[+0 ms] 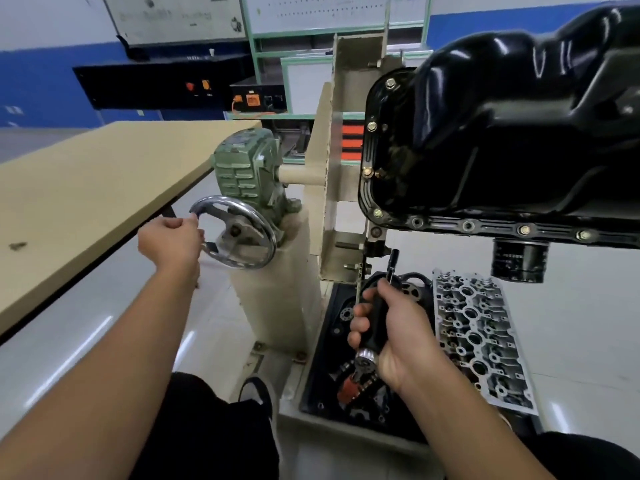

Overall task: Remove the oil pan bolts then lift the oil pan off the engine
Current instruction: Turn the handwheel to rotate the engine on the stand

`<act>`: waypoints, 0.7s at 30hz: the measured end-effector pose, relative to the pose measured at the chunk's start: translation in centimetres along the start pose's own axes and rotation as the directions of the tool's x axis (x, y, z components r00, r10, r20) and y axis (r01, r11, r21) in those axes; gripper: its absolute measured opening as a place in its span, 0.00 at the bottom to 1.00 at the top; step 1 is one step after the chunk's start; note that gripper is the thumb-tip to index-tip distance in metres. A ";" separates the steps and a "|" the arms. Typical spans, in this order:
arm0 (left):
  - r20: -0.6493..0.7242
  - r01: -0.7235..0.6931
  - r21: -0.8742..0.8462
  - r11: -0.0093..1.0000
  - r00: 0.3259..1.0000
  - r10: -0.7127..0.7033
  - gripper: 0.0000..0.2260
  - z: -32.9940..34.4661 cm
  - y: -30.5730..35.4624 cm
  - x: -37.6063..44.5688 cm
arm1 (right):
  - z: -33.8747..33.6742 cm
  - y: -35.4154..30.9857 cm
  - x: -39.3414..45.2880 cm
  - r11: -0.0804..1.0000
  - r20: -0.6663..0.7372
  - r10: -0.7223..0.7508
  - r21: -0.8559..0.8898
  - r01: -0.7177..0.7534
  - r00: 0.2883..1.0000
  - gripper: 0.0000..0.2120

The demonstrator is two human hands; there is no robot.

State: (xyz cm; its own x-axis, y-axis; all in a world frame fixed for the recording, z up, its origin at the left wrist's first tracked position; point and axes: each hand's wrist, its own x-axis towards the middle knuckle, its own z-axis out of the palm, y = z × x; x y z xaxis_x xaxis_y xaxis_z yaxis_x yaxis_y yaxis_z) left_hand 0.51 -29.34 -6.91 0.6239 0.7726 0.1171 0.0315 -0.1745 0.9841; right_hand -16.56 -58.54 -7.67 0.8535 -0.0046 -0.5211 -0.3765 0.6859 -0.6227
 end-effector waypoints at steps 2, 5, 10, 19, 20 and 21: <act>-0.080 -0.006 0.116 0.993 0.997 0.015 0.04 0.2 -1.5 0.8 | 0.3 -0.2 -0.1 1.000 -0.004 -0.006 0.009 0.006 1.000 0.18; -0.055 0.135 0.312 0.941 0.991 -0.123 0.06 -0.9 -4.9 0.3 | 0.7 -0.4 0.0 1.000 -0.010 -0.029 0.007 0.029 1.000 0.18; 0.298 0.117 0.134 0.984 0.942 -0.152 0.08 2.0 -6.5 -9.2 | 1.7 0.1 0.5 0.999 -0.029 -0.017 0.045 0.018 0.999 0.17; 0.003 0.144 0.119 0.982 0.989 -0.146 0.09 -2.1 -3.2 2.8 | 3.8 3.3 1.1 0.994 -0.044 -0.001 0.107 0.006 0.999 0.15; -0.006 0.173 0.205 0.963 0.984 -0.176 0.10 -2.1 -5.0 1.3 | 3.8 3.3 1.3 0.994 -0.051 0.003 0.111 0.002 0.999 0.15; 0.019 0.184 0.284 0.941 0.980 -0.197 0.11 -1.6 -6.5 -1.3 | 3.8 3.3 1.3 0.993 -0.060 0.009 0.117 -0.002 0.998 0.14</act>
State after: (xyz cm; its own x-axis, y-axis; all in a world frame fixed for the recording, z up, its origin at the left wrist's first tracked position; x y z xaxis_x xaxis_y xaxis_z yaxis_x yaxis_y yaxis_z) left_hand -1.77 -28.27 -13.29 0.6201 0.7802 -0.0820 0.3659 -0.1951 0.9100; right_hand -15.29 -53.51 -8.20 0.8270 -0.0415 -0.5607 -0.3336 0.7665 -0.5488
